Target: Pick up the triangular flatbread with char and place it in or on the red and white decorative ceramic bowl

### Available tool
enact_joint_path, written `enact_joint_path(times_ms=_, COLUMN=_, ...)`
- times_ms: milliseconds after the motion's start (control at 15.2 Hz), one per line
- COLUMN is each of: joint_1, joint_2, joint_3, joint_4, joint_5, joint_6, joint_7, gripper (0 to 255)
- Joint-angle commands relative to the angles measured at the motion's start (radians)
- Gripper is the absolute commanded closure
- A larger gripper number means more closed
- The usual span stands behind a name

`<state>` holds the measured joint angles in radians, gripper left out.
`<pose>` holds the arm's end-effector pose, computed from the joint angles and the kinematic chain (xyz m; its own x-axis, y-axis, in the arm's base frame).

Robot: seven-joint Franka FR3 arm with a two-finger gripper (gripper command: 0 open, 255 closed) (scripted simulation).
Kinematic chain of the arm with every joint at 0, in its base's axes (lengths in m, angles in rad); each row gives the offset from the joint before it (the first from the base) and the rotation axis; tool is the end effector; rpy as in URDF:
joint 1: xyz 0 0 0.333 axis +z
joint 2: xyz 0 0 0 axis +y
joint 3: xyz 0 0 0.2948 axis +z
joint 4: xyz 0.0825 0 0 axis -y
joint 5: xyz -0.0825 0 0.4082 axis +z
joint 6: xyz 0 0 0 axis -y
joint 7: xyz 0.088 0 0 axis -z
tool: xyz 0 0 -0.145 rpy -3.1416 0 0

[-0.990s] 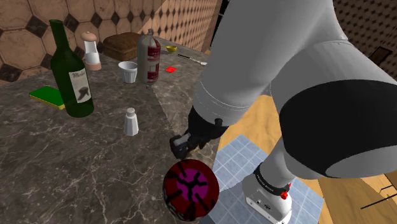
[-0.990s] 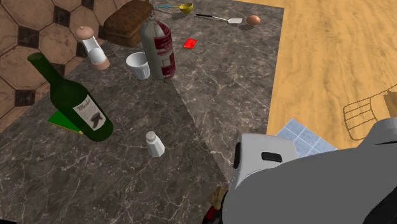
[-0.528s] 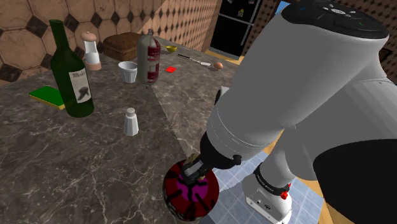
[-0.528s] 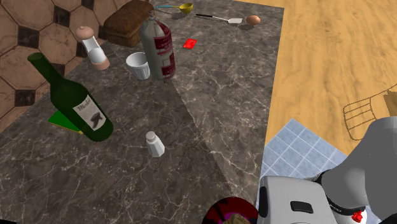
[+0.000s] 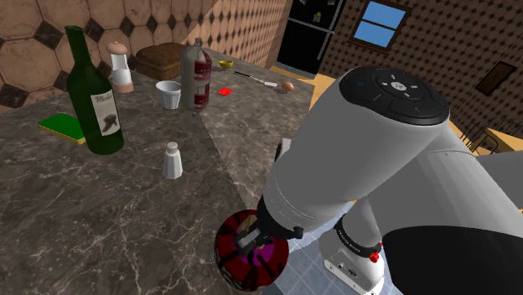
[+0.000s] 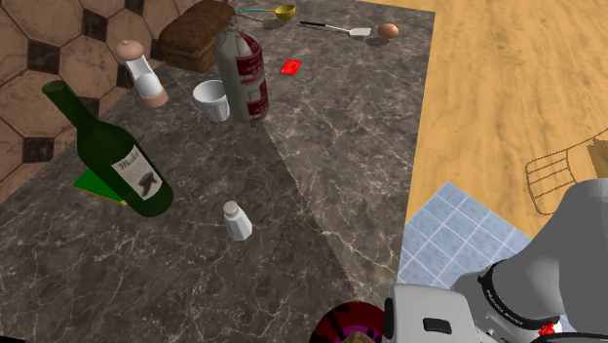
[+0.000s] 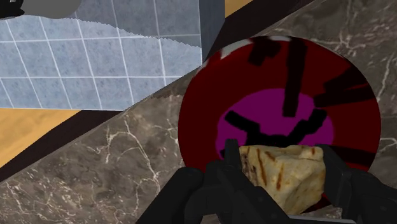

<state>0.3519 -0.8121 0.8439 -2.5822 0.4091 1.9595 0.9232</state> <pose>0.1510 0.3728 0.3679 0.9819 -0.0586 0.1803 -0.0733 -0.9944 0.0761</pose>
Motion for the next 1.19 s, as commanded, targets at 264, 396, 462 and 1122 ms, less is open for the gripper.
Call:
enact_joint_path(times_ms=264, joint_1=0.000, joint_2=0.007, joint_3=0.013, joint_4=-0.014, joint_5=0.007, joint_6=0.022, joint_7=0.003, gripper=255)
enact_joint_path(times_ms=396, joint_1=0.000, joint_2=0.007, joint_3=0.013, joint_4=-0.014, joint_5=0.007, joint_6=0.022, joint_7=0.003, gripper=255)
enact_joint_path(times_ms=462, joint_1=0.000, joint_2=0.007, joint_3=0.013, joint_4=-0.014, joint_5=0.007, joint_6=0.022, joint_7=0.003, gripper=255)
enact_joint_path(times_ms=1122, joint_1=0.007, joint_2=-0.026, joint_3=-0.045, joint_4=0.087, joint_5=-0.028, joint_6=-0.113, joint_7=0.009, gripper=0)
